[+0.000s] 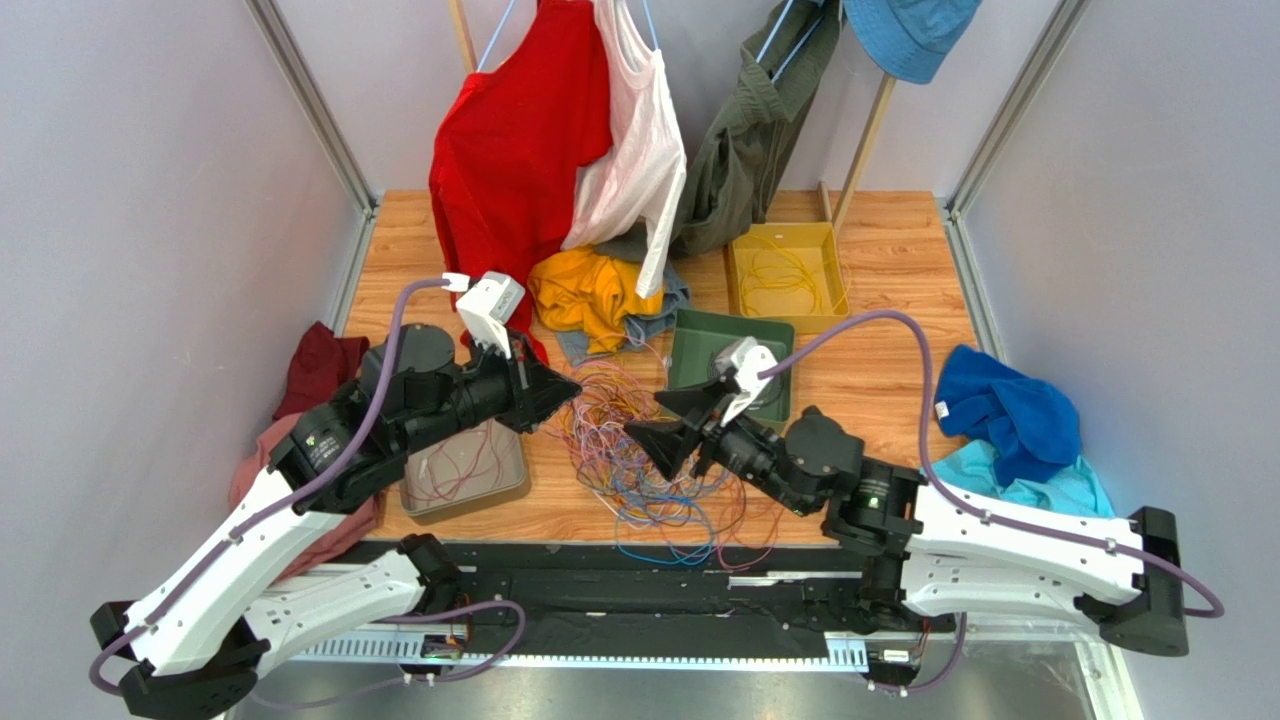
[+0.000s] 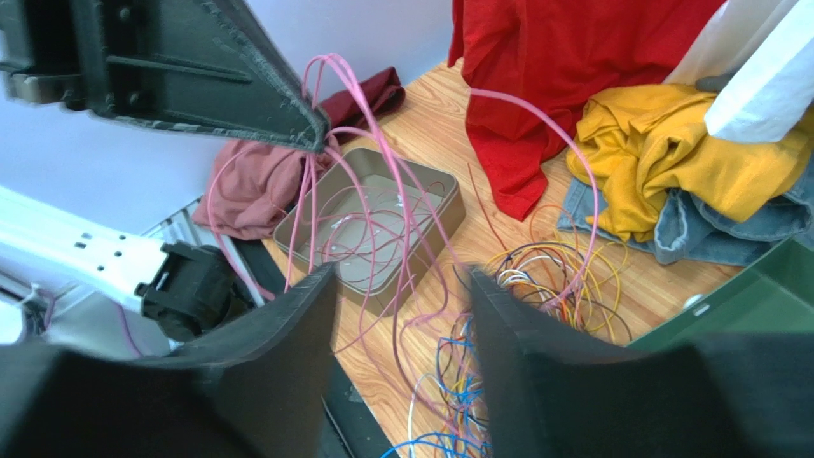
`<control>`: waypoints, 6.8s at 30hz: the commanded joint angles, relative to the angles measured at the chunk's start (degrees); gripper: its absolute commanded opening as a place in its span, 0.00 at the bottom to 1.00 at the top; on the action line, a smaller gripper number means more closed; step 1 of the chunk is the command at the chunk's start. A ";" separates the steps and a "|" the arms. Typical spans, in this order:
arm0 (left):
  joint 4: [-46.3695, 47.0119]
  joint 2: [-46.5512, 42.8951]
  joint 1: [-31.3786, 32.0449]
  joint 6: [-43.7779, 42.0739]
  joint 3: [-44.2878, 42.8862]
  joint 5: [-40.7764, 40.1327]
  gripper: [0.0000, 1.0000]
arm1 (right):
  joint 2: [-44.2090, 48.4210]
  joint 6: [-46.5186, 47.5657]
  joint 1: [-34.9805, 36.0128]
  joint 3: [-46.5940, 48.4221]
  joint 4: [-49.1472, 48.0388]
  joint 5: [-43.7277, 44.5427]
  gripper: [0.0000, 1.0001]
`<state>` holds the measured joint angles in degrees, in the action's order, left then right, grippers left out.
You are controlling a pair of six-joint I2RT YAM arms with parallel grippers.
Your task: Untangle the cables
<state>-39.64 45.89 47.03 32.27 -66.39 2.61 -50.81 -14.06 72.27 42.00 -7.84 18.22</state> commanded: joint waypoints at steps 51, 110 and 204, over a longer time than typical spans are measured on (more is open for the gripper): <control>34.54 -1.24 0.44 0.69 20.25 12.94 0.67 | 12.84 -6.06 -1.25 1.42 12.58 -7.67 0.00; -7.30 2.64 0.44 -16.98 -32.95 -28.16 0.00 | 22.94 -11.33 -1.25 -10.44 15.74 -5.30 0.63; 3.34 7.82 0.44 0.60 -41.36 7.16 0.00 | -33.58 -0.95 -3.01 -11.41 -74.97 40.22 0.65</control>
<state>-37.45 56.71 47.29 33.45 -107.33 12.40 -87.09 -15.16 72.01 30.44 -71.96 49.43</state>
